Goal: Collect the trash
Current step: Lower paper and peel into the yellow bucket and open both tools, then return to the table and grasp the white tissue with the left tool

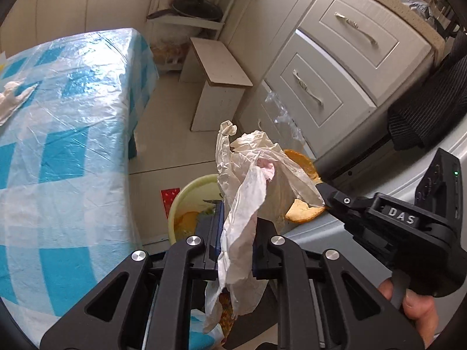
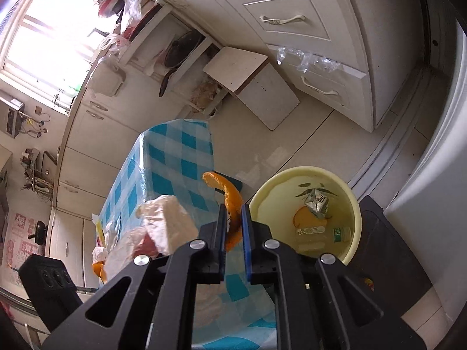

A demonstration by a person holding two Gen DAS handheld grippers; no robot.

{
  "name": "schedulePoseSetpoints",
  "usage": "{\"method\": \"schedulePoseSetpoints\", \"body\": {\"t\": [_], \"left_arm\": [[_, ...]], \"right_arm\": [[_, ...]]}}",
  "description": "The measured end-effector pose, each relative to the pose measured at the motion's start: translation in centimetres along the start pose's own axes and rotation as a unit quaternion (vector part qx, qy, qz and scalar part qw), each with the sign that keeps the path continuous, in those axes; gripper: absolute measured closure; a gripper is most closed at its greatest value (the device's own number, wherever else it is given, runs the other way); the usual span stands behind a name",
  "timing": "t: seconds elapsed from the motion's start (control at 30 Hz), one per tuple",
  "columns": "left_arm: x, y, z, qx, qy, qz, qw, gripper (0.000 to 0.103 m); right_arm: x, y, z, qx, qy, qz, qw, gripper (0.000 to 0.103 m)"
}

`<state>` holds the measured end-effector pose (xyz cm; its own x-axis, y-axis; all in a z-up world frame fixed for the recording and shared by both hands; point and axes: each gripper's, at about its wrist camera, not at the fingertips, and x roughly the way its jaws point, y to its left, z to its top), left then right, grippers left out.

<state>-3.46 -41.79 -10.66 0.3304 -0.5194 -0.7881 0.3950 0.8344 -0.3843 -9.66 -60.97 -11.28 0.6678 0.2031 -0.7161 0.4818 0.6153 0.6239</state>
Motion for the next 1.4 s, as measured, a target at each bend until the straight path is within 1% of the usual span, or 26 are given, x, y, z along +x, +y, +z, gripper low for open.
{"method": "schedulePoseSetpoints", "body": {"t": [0.03, 0.07, 0.1, 0.13, 0.17, 0.23, 0.3, 0.37, 0.47, 0.63, 0.73, 0.8, 0.9, 1.0, 1.07, 1.13, 1.2, 1.3, 1.4], "left_arm": [[0.7, -0.2, 0.0, 0.000, 0.007, 0.003, 1.0000, 0.089], [1.6, -0.5, 0.0, 0.001, 0.016, 0.009, 0.9998, 0.089], [2.5, -0.7, 0.0, -0.001, 0.023, 0.016, 0.9996, 0.087], [3.2, -0.9, 0.0, -0.003, 0.030, 0.018, 0.9994, 0.082], [4.1, -1.0, 0.0, -0.004, 0.043, 0.017, 0.9989, 0.078], [5.6, -1.3, -0.2, -0.003, 0.067, 0.019, 0.9975, 0.059], [6.5, -1.4, -0.3, 0.001, 0.080, 0.025, 0.9965, 0.051], [6.9, -1.5, -0.3, 0.000, 0.084, 0.025, 0.9961, 0.049], [6.9, -1.4, -0.3, -0.003, 0.080, 0.025, 0.9965, 0.047], [5.6, -0.7, 0.1, -0.012, 0.069, 0.019, 0.9974, 0.045], [3.8, -0.5, 0.1, -0.009, 0.055, 0.011, 0.9984, 0.043], [2.2, -0.3, 0.1, -0.003, 0.045, 0.004, 0.9990, 0.042], [-1.2, 0.8, -0.4, 0.018, 0.018, 0.012, 0.9996, 0.038], [-5.0, 3.6, -1.4, 0.019, -0.008, 0.037, 0.9991, 0.036], [-8.0, 6.1, -2.1, 0.020, -0.025, 0.069, 0.9971, 0.035], [-11.2, 8.8, -3.0, 0.017, -0.042, 0.105, 0.9934, 0.033], [-14.5, 12.1, -4.1, 0.007, -0.060, 0.152, 0.9866, 0.029], [-18.4, 16.6, -6.1, -0.018, -0.075, 0.204, 0.9759, 0.025], [-19.9, 20.6, -7.5, -0.047, -0.067, 0.237, 0.9680, 0.023]], "right_arm": [[-0.1, -0.4, 0.2, 0.009, -0.001, 0.001, 1.000, 0.088], [-0.2, -0.7, 0.4, 0.018, -0.004, 0.004, 1.000, 0.083], [-0.4, -1.0, 0.5, 0.023, -0.008, 0.004, 1.000, 0.074], [-0.6, -1.1, 0.7, 0.027, -0.011, 0.005, 1.000, 0.071], [-0.8, -1.2, 0.9, 0.030, -0.016, 0.008, 0.999, 0.071], [-1.1, -1.1, 1.1, 0.032, -0.022, 0.015, 0.999, 0.070], [-1.5, -0.9, 1.4, 0.033, -0.031, 0.023, 0.999, 0.065], [-1.8, -0.7, 1.6, 0.031, -0.039, 0.029, 0.998, 0.065], [-2.2, 0.0, 1.8, 0.026, -0.048, 0.037, 0.998, 0.061], [-2.0, 0.8, 1.8, 0.019, -0.048, 0.045, 0.998, 0.058], [-2.0, 1.3, 1.8, 0.015, -0.049, 0.052, 0.997, 0.058], [-2.0, 1.8, 1.7, 0.011, -0.052, 0.057, 0.997, 0.056], [-1.9, 2.8, 1.5, 0.002, -0.053, 0.066, 0.996, 0.054], [-1.4, 4.0, 1.1, -0.009, -0.045, 0.073, 0.996, 0.053], [-1.0, 4.9, 0.8, -0.017, -0.036, 0.080, 0.996, 0.053], [-0.6, 6.0, 0.3, -0.028, -0.028, 0.086, 0.995, 0.053], [-0.2, 7.2, -0.2, -0.042, -0.019, 0.092, 0.995, 0.047], [0.5, 9.1, -1.2, -0.066, -0.006, 0.099, 0.993, 0.047], [1.5, 11.2, -2.5, -0.089, 0.012, 0.104, 0.990, 0.046]]}}
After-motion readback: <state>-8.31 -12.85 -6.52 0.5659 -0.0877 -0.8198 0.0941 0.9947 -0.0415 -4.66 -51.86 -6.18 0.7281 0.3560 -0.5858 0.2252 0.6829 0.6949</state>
